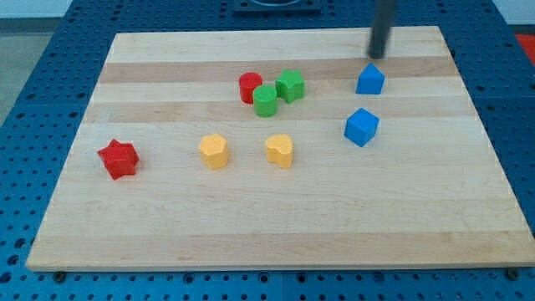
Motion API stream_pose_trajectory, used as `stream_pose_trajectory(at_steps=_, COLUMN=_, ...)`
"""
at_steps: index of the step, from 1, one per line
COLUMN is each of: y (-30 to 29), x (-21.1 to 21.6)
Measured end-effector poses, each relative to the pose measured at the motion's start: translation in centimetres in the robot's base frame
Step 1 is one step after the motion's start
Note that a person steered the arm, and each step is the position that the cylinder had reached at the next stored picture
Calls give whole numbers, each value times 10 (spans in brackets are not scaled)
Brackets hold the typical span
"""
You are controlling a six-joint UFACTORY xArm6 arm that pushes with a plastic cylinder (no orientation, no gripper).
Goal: Push the blue triangle into the green star
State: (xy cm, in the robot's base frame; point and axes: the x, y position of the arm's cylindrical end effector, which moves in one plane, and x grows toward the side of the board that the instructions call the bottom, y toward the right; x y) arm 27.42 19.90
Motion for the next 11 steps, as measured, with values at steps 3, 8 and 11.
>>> stream_pose_trajectory(at_steps=3, y=-97, x=81)
stream_pose_trajectory(at_steps=8, y=-72, x=112)
stream_pose_trajectory(at_steps=11, y=-110, x=96)
